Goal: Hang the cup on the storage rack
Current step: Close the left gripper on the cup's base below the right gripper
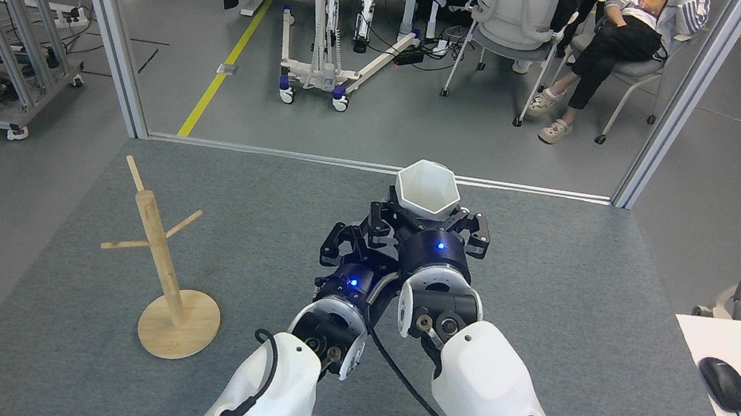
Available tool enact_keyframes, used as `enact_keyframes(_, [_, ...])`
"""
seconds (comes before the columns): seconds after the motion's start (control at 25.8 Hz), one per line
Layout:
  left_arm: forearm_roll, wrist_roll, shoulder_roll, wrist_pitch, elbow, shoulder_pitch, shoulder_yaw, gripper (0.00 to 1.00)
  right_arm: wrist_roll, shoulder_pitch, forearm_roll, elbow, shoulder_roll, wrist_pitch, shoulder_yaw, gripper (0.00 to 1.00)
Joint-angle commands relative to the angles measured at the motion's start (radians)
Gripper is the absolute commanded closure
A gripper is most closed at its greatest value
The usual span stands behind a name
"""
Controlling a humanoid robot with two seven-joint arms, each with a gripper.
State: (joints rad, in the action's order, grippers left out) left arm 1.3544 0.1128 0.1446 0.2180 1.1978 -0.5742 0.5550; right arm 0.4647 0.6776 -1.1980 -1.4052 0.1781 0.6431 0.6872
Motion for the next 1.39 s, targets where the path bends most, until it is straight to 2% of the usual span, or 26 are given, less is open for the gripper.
enact_keyframes(0.0, [-0.001,-0.001,0.000,0.000,0.002,-0.009,0.000,0.01,0.000,-0.001,0.000,0.000,0.000,0.000,0.000,0.94])
enact_keyframes(0.27, [-0.014,0.001,0.001,-0.008,-0.040,-0.053,0.009,0.01,0.000,-0.001,0.000,-0.001,-0.002,0.000,0.000,0.94])
enact_keyframes(0.5, [-0.070,-0.001,0.001,-0.012,-0.101,-0.075,0.011,0.02,0.000,0.002,0.000,-0.001,-0.025,0.000,0.002,0.94])
enact_keyframes(0.89, [-0.080,-0.001,0.001,-0.008,-0.153,-0.110,0.011,0.06,0.002,0.002,-0.003,-0.001,-0.052,0.001,0.005,0.94])
enact_keyframes(1.08, [-0.080,-0.002,0.001,-0.006,-0.153,-0.113,0.011,0.21,0.002,0.002,-0.003,-0.001,-0.052,0.000,0.005,0.93])
enact_keyframes(1.36, [-0.080,-0.005,0.001,-0.019,-0.153,-0.113,0.013,0.59,0.002,0.000,-0.003,-0.001,-0.051,0.000,0.005,0.86])
